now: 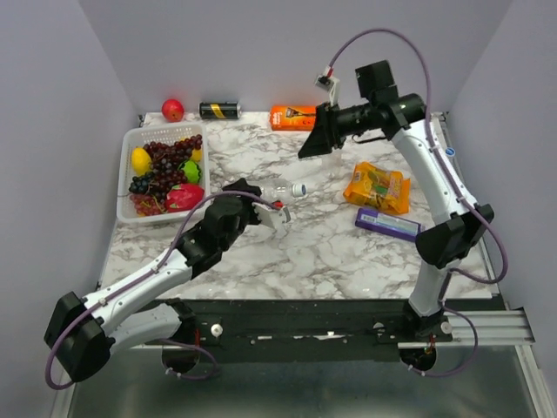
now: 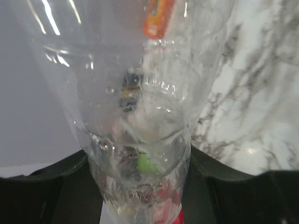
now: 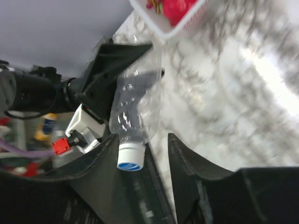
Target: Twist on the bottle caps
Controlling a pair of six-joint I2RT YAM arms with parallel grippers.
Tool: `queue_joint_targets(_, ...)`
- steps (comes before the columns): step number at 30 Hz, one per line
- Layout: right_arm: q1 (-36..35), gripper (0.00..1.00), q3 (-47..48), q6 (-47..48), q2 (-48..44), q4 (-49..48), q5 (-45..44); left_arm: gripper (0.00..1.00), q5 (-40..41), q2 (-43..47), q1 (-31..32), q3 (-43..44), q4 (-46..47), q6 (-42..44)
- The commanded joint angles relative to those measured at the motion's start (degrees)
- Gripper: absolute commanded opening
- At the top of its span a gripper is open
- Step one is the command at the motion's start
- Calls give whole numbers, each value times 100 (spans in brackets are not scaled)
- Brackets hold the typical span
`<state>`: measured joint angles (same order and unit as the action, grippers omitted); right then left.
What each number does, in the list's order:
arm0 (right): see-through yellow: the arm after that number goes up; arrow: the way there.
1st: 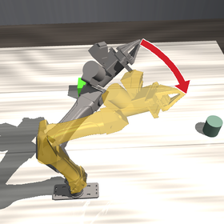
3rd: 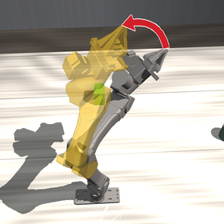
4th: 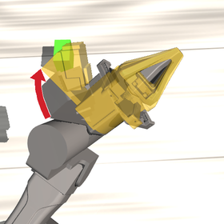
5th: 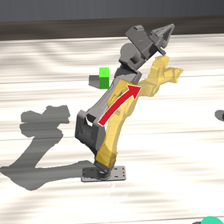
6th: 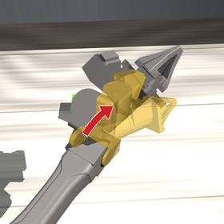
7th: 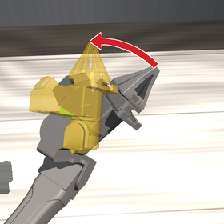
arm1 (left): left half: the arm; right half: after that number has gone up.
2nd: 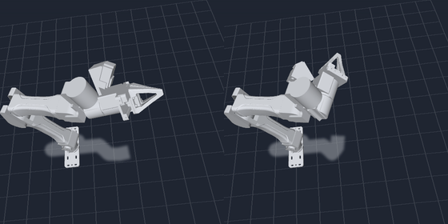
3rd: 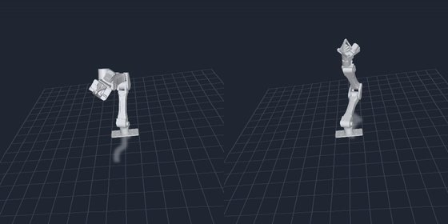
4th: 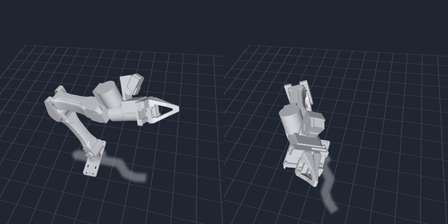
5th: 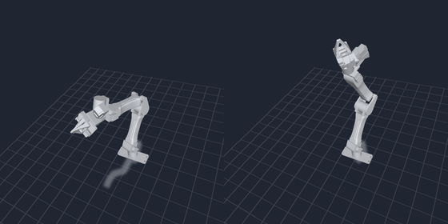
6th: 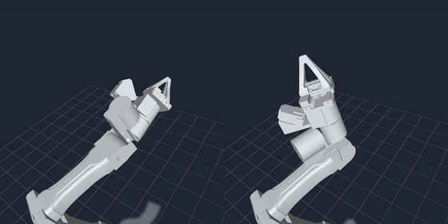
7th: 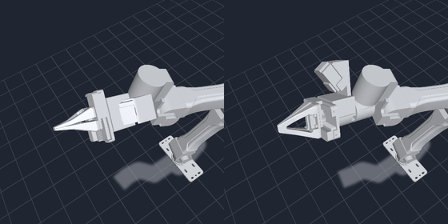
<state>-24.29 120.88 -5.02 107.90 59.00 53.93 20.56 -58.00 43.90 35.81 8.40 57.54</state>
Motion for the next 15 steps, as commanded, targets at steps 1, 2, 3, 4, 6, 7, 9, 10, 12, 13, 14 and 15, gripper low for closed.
queue_joint_targets(1,65,57,315,3232,-715,522,416,0,-2307,148,-22,602,-3018,-1454)
queue_joint_targets(2,-57,58,26,3966,-1205,655,338,0,-3102,122,-83,672,-3238,-1543)
queue_joint_targets(3,-145,60,-438,4617,-1575,682,207,0,-3528,87,-144,855,-3771,-1474)
queue_joint_targets(4,-250,61,-1391,5929,-1909,604,-73,0,-3732,61,-188,918,-3863,-1587)
queue_joint_targets(6,-497,63,-2512,6974,-2982,280,-330,0,-4284,-80,-259,1119,-4038,-1737)
queue_joint_targets(7,-550,63,-3465,7910,-3298,-70,-461,0,-4410,-115,-329,1173,-4066,-1833)
queue_joint_targets(9,-752,65,-4157,8471,-4079,-572,-585,0,-4647,-247,-382,1305,-4118,-1886)
queue_joint_targets(10,-796,65,-4413,8995,-4249,-792,-551,0,-4692,-273,-400,1340,-4119,-1887)
queue_joint_targets(12,-919,66,-4678,9272,-4391,-864,-507,0,-4762,-326,-444,1410,-4119,-1887)
queue_joint_targets(13,-998,66,-4661,9369,-4374,-829,-567,0,-4832,-335,-461,1437,-4119,-1878)
queue_joint_targets(14,-1120,66,-4531,9422,-4313,-742,-603,0,-4859,-361,-461,1463,-4110,-1843)
queue_joint_targets(15,-1165,65,-4451,9475,-4225,-654,-621,0,-4877,-370,-461,1516,-4110,-1825)
